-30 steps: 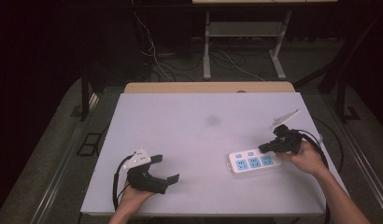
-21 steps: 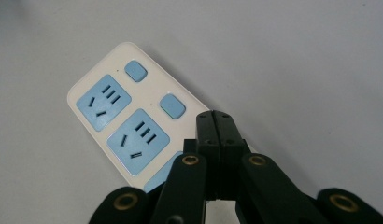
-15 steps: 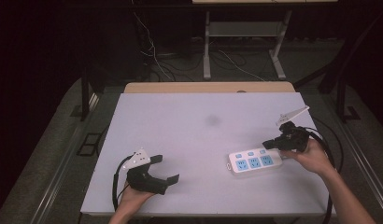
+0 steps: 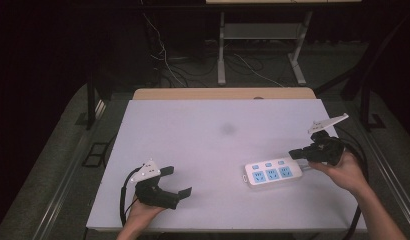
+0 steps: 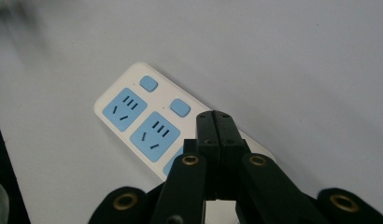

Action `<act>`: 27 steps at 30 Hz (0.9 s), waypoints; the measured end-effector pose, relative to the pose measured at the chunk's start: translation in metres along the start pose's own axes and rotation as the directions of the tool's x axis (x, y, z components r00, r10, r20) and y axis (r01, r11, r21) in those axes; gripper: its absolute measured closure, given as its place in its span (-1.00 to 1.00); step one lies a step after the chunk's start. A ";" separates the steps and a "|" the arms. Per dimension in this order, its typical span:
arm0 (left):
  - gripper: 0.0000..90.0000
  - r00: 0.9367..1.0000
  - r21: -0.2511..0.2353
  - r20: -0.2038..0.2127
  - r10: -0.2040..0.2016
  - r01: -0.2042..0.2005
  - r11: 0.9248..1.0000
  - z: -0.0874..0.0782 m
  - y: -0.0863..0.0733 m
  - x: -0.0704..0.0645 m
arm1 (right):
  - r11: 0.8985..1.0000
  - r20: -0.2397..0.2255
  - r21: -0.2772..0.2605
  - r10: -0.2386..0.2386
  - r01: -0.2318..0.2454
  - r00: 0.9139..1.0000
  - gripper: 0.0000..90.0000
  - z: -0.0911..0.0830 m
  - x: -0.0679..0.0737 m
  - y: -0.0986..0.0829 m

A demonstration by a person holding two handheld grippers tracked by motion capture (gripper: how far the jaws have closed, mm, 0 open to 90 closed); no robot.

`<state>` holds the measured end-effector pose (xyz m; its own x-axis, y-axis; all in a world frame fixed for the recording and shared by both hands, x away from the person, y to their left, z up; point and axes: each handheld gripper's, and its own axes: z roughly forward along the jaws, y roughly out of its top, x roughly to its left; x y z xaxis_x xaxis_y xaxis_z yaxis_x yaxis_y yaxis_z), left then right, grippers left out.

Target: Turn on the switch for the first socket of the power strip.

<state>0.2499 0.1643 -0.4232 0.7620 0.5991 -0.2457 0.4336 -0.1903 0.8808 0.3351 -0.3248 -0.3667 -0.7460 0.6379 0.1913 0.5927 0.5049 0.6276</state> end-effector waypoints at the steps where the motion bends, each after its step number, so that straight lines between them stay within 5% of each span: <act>1: -1.00 1.000 -0.001 0.000 0.000 0.000 1.000 0.000 0.000 0.000 | 1.000 0.001 -0.004 0.003 -0.003 1.000 1.00 -0.001 0.001 -0.001; 4: -1.00 1.000 -0.002 0.002 -0.001 0.001 1.000 0.000 0.000 0.000 | 1.000 0.004 -0.018 0.023 -0.023 1.000 0.98 -0.006 0.003 -0.005; 10: -1.00 1.000 -0.001 0.004 0.001 -0.001 1.000 0.000 0.000 -0.001 | 0.993 0.005 -0.083 0.084 -0.084 0.996 0.58 -0.012 0.009 -0.017; 16: -1.00 1.000 -0.001 0.003 0.002 -0.002 1.000 0.000 0.000 -0.001 | 0.980 0.023 -0.149 0.139 -0.134 0.990 -0.01 -0.017 0.017 -0.030; 21: -1.00 1.000 -0.002 0.002 0.000 0.000 1.000 0.000 0.000 -0.001 | 0.969 0.037 -0.188 0.170 -0.160 0.985 -0.72 -0.018 0.028 -0.035; 24: -1.00 1.000 -0.002 0.002 0.001 -0.001 1.000 -0.001 0.000 -0.001 | 0.962 0.024 -0.216 0.178 -0.169 0.984 -0.99 -0.019 0.036 -0.039; 27: -1.00 1.000 -0.003 0.002 -0.001 0.001 1.000 -0.001 0.000 -0.001 | 0.956 0.010 -0.238 0.178 -0.171 0.984 -1.00 -0.018 0.042 -0.043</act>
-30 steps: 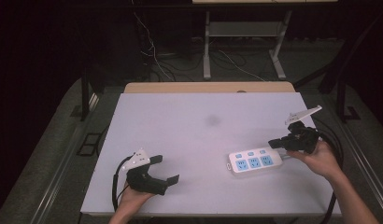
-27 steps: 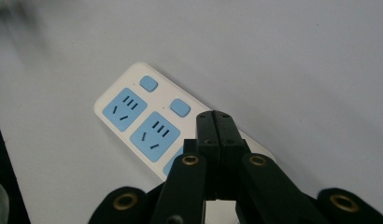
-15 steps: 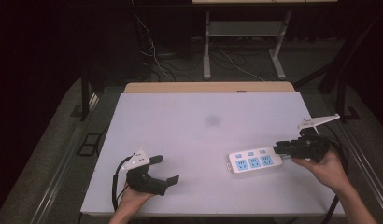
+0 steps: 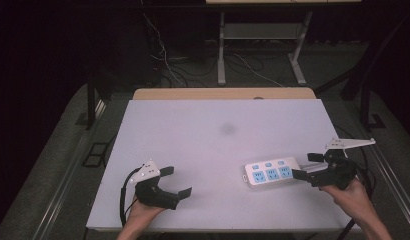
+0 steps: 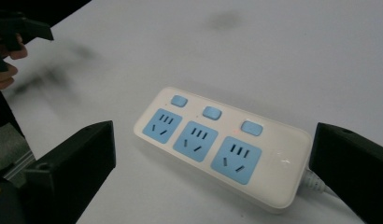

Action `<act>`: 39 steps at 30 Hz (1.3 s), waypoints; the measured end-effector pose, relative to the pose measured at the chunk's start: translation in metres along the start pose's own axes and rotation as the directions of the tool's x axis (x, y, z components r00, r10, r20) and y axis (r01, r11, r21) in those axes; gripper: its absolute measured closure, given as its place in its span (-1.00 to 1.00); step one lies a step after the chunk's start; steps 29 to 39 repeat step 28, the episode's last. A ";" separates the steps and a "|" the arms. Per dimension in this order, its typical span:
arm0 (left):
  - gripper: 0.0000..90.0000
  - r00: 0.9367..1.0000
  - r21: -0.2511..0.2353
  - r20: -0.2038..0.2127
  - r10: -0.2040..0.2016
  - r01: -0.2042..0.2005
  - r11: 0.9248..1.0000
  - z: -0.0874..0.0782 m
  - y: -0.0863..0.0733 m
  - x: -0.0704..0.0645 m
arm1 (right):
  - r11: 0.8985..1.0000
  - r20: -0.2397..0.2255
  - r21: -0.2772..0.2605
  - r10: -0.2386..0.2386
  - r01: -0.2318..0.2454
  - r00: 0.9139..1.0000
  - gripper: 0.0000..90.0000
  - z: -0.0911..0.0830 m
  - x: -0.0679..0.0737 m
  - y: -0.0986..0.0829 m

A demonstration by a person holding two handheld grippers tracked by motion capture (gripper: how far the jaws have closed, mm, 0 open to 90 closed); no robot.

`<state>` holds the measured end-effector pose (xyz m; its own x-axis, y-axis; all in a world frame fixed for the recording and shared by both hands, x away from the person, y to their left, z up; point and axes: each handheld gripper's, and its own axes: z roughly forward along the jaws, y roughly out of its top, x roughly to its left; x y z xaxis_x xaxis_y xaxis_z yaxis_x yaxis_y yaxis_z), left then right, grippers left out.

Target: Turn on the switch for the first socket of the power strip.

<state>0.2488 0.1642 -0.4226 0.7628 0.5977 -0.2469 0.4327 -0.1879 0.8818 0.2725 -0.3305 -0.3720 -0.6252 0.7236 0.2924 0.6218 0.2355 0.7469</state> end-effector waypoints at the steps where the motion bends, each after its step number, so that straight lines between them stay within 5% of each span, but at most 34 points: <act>1: -1.00 1.000 0.000 0.000 0.000 0.000 1.000 0.000 0.000 0.000 | 1.000 -0.003 -0.004 0.000 0.000 1.000 -1.00 0.000 0.001 -0.001; 22: -1.00 1.000 -0.001 0.000 0.001 -0.001 1.000 -0.001 0.000 0.000 | 0.999 -0.015 -0.040 0.036 -0.036 0.999 -1.00 0.019 0.014 -0.057; 39: -1.00 1.000 0.004 0.000 0.002 -0.002 1.000 0.000 0.000 0.000 | 0.999 -0.012 -0.045 0.029 -0.029 1.000 -1.00 0.021 0.016 -0.061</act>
